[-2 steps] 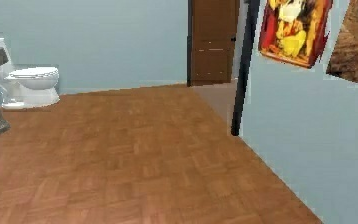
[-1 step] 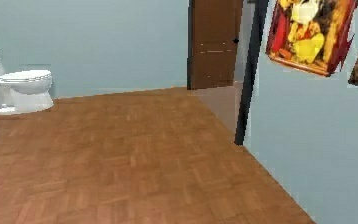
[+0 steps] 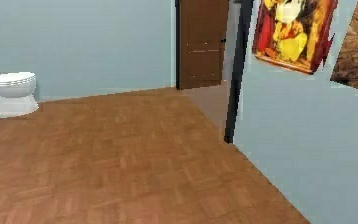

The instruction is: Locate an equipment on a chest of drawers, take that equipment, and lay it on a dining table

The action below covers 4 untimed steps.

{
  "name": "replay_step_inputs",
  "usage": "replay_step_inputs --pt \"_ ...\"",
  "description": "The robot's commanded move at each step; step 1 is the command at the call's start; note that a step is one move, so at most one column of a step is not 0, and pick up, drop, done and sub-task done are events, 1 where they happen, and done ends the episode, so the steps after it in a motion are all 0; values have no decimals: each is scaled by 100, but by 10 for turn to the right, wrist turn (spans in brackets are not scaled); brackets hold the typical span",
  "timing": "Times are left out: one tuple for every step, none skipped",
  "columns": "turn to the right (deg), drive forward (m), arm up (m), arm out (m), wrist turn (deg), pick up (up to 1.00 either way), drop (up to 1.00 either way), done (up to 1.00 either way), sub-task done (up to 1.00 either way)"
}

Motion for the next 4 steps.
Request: replay_step_inputs --pt "0 100 0 0 0 0 0 0 0" --pt "0 100 0 0 0 0 0 0 0" --pt "150 0 0 0 0 0 0 0 0" --pt "0 15 0 0 0 0 0 0 0"
